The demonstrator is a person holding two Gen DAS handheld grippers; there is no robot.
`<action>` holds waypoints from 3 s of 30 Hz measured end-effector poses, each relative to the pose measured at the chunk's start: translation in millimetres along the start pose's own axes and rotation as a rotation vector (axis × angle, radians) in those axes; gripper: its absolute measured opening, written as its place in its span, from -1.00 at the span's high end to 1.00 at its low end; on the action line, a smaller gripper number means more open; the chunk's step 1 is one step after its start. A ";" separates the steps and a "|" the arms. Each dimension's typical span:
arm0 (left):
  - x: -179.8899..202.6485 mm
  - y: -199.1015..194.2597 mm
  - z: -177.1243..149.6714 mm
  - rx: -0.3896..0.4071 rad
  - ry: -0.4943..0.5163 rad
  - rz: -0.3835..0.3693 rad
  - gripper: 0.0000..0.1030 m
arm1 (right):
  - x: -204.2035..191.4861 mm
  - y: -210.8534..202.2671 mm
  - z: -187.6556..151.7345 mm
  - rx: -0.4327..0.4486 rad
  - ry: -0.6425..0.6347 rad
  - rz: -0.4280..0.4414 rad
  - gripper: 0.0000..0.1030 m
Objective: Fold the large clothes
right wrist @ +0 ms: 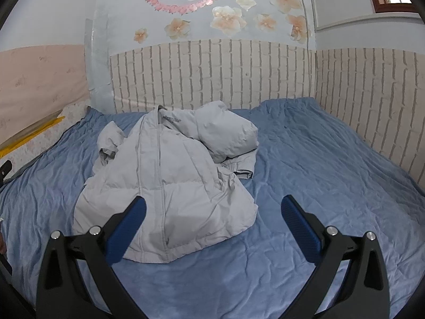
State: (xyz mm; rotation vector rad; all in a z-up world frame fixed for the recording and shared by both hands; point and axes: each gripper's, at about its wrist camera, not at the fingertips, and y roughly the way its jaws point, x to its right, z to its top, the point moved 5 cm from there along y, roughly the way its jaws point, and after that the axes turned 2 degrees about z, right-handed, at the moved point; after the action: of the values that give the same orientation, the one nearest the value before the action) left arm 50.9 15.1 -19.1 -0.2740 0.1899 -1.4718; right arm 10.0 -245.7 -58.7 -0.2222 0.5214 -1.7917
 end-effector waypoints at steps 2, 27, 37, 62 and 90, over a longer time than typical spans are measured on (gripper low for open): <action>-0.9 1.3 -0.1 -0.008 -0.004 0.003 -0.94 | 0.0 0.0 0.4 -0.002 -0.004 0.000 -0.97; -4.2 -0.5 2.7 0.014 -0.036 0.002 -0.94 | 1.2 -11.2 5.3 0.042 0.028 0.001 -0.97; -28.8 -2.4 8.6 0.036 -0.206 -0.089 -0.94 | -1.0 -14.1 5.2 0.033 0.004 -0.023 -0.97; -15.3 6.9 3.0 -0.029 -0.034 0.004 -0.94 | -2.1 1.2 2.5 0.021 0.003 -0.043 -0.97; -12.2 9.0 -3.7 -0.045 -0.004 -0.007 -0.94 | -6.5 6.2 -4.1 0.016 -0.004 -0.045 -0.97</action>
State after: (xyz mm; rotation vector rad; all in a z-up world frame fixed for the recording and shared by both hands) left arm 57.3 27.8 -25.7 -0.3144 0.2191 -1.4749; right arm 15.5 -239.9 -64.4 -0.2275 0.5022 -1.8386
